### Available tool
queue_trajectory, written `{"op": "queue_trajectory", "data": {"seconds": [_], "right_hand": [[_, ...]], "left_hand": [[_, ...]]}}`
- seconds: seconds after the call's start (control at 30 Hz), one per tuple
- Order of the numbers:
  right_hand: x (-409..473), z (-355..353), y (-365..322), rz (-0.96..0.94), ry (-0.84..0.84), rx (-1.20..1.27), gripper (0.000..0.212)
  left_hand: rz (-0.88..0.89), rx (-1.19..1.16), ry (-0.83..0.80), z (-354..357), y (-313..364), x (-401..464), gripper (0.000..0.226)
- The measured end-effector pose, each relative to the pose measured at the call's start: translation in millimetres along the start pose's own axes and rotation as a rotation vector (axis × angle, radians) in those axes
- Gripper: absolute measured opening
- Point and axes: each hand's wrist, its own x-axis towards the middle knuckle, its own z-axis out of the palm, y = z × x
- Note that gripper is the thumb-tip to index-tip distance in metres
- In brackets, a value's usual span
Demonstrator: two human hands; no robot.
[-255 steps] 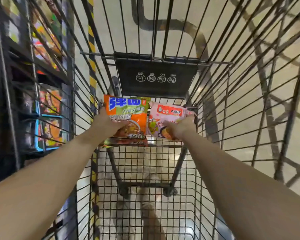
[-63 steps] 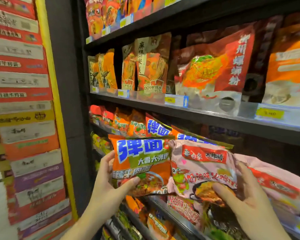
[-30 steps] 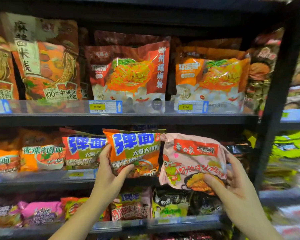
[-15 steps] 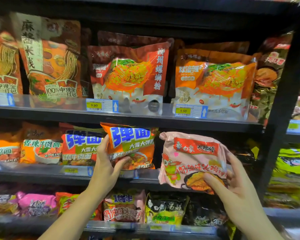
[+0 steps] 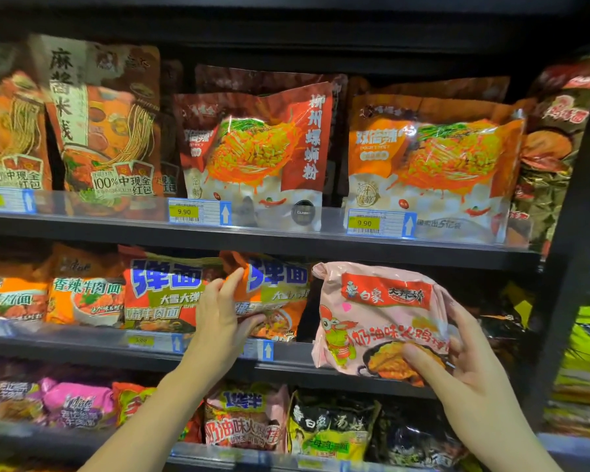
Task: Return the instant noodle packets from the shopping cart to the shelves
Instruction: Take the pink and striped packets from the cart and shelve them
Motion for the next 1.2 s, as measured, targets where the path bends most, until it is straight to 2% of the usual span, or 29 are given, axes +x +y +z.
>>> {"op": "queue_trajectory", "data": {"seconds": [0.2,0.27,0.33,0.4,0.5,0.73,1.0,1.1,1.2], "right_hand": [[3,3,-2,0.007,0.003,-0.017,0.066],[4,5,-3,0.019,0.007,-0.026,0.067],[5,5,-2,0.024,0.014,-0.031,0.067],[5,6,0,0.029,0.016,-0.024,0.068],[6,9,2,0.042,0.017,-0.005,0.068],[0,18,3,0.036,0.020,-0.014,0.068],[-5,12,7,0.060,0.039,0.013,0.068],[-6,11,8,0.061,0.044,0.020,0.068],[-6,11,7,0.058,0.042,0.003,0.067]], "left_hand": [[0.056,-0.009,-0.152,-21,2,-10,0.073],[0.094,0.050,-0.166,-30,0,-11,0.082],[0.098,0.138,-0.132,-36,-1,-11,0.094],[0.080,0.214,-0.075,-40,1,-9,0.097],[0.045,0.357,0.023,-44,7,-3,0.088],[0.037,0.521,-0.007,-34,6,1,0.067],[-0.020,0.547,-0.063,-45,-4,-19,0.047],[-0.059,0.550,-0.117,-52,0,-20,0.054],[-0.111,0.450,-0.136,-63,11,-19,0.064]]}}
